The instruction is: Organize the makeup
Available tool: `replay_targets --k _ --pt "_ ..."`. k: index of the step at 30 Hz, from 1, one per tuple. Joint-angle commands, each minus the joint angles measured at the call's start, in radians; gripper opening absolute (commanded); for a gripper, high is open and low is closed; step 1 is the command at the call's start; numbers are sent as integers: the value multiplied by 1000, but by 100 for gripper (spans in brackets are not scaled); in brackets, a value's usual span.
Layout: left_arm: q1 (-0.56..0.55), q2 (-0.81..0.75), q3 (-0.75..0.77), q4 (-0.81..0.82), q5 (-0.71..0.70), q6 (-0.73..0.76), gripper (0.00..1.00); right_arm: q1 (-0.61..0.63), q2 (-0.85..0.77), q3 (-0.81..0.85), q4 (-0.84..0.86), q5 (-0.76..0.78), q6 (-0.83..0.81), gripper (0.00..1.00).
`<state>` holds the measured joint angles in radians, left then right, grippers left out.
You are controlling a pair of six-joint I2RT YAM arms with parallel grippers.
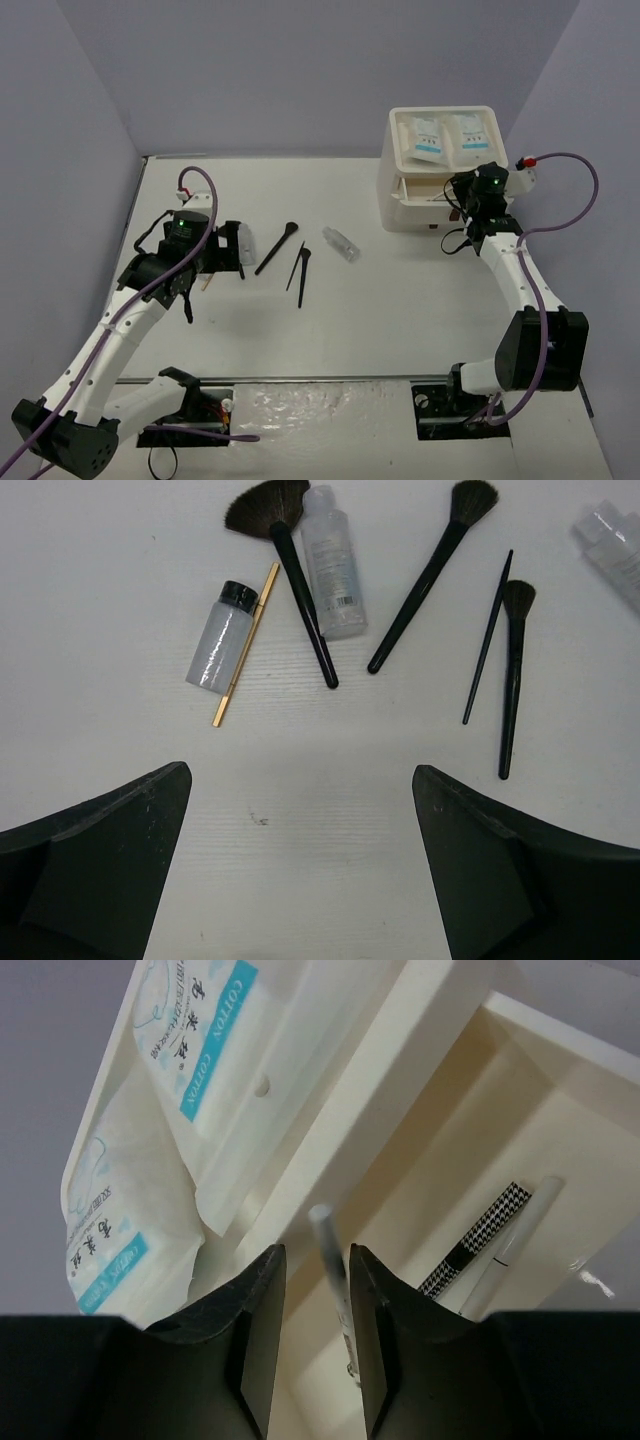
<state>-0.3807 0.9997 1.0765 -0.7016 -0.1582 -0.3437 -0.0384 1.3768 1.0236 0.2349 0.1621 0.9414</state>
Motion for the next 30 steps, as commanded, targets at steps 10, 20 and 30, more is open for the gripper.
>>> replay_targets --k 10,20,30 --pt "46 66 32 10 14 20 91 -14 -65 208 -105 58 -237 95" --pt "173 288 59 -12 139 60 75 -12 -347 64 -134 -75 -347 97" --pt "271 478 37 -22 178 61 60 16 -438 -98 -88 -211 -314 97"
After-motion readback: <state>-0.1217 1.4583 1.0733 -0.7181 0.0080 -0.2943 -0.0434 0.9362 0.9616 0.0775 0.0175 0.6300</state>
